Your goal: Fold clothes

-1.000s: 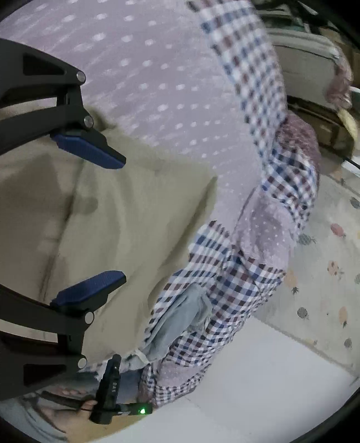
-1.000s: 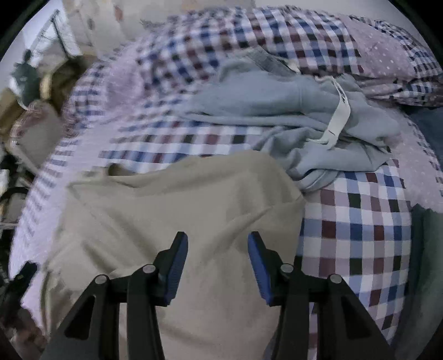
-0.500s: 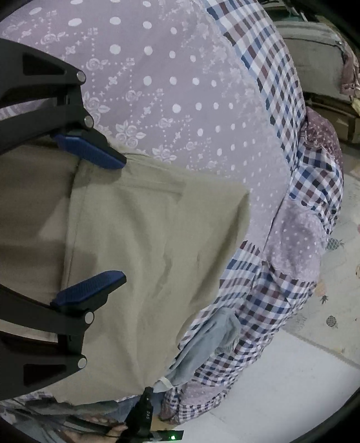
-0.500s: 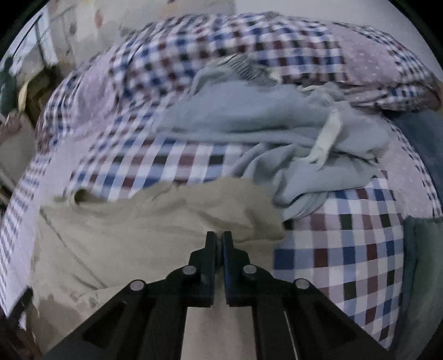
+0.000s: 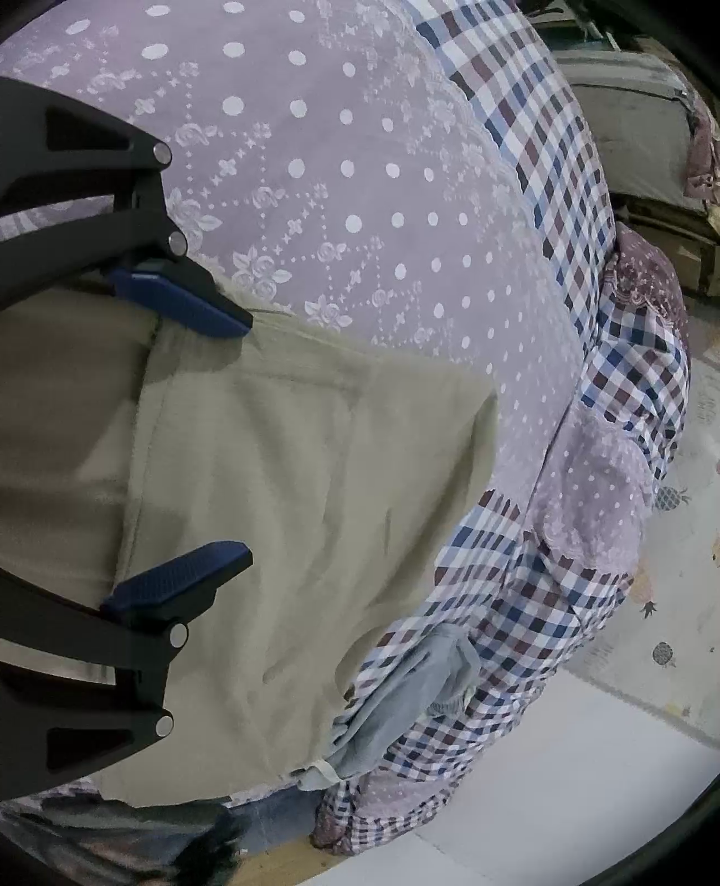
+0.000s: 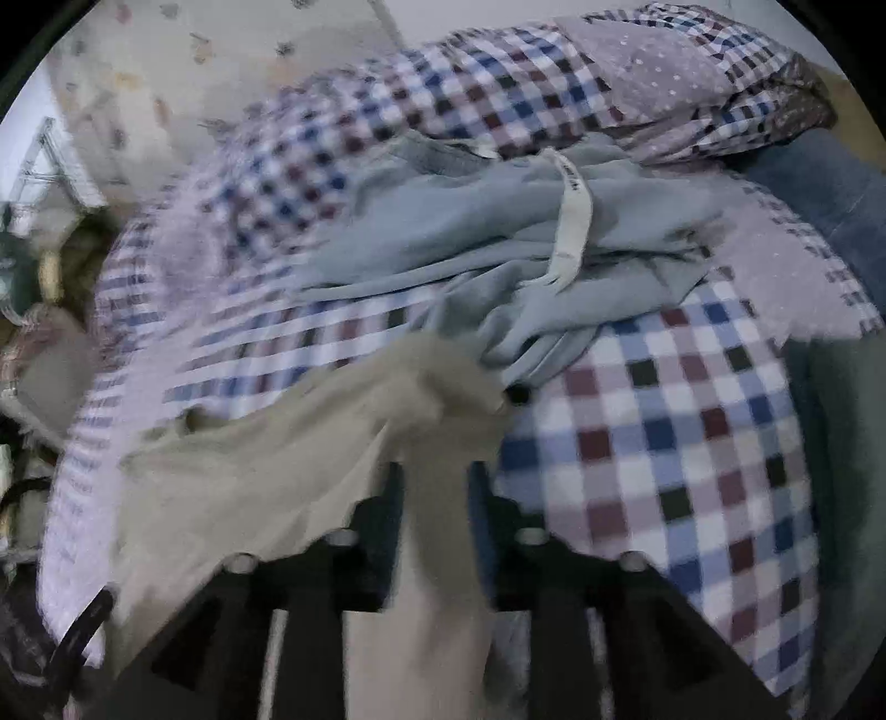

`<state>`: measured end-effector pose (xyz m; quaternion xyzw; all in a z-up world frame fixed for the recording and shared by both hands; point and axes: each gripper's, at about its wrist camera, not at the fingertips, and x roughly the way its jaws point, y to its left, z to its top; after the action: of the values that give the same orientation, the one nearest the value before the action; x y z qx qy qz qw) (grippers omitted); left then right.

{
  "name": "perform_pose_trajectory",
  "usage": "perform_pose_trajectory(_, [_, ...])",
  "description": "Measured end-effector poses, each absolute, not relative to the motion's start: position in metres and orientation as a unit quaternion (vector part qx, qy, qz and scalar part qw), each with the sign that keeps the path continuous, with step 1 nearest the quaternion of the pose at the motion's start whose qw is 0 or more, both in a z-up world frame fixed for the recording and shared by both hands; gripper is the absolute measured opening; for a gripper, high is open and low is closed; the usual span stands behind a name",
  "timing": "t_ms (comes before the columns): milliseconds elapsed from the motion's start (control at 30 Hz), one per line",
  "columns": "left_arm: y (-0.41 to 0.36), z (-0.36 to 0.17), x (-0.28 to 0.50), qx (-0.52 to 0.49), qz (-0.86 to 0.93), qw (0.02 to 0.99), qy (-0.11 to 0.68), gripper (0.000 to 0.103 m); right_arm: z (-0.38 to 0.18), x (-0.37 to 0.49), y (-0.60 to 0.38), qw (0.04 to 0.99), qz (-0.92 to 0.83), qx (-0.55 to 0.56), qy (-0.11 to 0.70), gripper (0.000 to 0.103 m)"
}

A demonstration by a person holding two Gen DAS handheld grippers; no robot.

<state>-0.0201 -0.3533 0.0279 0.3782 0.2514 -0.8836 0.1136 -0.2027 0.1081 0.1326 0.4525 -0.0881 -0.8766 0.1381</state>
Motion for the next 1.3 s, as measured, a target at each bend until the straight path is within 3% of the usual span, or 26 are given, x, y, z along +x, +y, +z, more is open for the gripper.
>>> perform_pose_trajectory(267, [-0.341, 0.048, 0.038, 0.347, -0.901, 0.107, 0.236, 0.084, 0.09, -0.117, 0.142, 0.135, -0.871, 0.468, -0.058, 0.034])
perform_pose_trajectory(433, [-0.331, 0.063, 0.083, 0.322, -0.915, 0.101, 0.223, 0.084, 0.088, -0.064, 0.194, 0.11, -0.875, 0.455, -0.121, 0.035])
perform_pose_trajectory(567, [-0.325, 0.073, 0.12, 0.303, -0.923, 0.097, 0.219, 0.084, 0.095, 0.005, 0.22, 0.13, -0.881, 0.441, -0.113, 0.038])
perform_pose_trajectory(800, [-0.347, 0.06, 0.209, 0.289, -0.895, 0.116, 0.32, 0.085, 0.107, 0.127, 0.229, 0.164, -0.91, 0.377, -0.06, 0.046])
perform_pose_trajectory(1000, [-0.365, 0.048, 0.276, 0.279, -0.864, 0.128, 0.399, 0.085, 0.105, 0.174, 0.214, 0.19, -0.907, 0.373, -0.032, 0.05])
perform_pose_trajectory(1300, [-0.36, 0.013, 0.297, 0.399, -0.818, 0.137, 0.392, 0.085, 0.111, 0.208, 0.163, 0.265, -0.9, 0.347, 0.011, 0.051])
